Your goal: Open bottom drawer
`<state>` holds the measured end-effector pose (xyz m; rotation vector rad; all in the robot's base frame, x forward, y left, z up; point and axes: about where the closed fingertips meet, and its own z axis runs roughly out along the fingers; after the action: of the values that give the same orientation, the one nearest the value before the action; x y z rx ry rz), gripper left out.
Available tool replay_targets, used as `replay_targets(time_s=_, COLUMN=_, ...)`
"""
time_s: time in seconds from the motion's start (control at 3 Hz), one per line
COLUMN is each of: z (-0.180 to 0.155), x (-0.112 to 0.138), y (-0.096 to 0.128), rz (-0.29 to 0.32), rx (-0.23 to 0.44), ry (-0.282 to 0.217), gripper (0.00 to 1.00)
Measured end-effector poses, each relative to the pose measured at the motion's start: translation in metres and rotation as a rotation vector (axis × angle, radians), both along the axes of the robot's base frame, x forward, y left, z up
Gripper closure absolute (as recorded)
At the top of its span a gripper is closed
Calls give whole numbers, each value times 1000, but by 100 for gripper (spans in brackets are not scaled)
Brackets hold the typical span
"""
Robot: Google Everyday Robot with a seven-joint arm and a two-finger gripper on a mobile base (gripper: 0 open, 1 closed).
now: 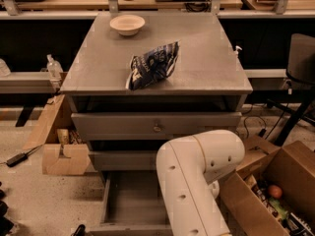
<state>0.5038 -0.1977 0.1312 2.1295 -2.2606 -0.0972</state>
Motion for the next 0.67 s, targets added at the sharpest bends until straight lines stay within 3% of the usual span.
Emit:
replay_targets(time_s=0.33, z=0, x=0, y=0, rz=0, rx=0, ry=0, gripper=18)
replay_targets(time_s=0.67, z=-2, x=-2, y=0, rz=0, rx=0, ry=4, gripper=49)
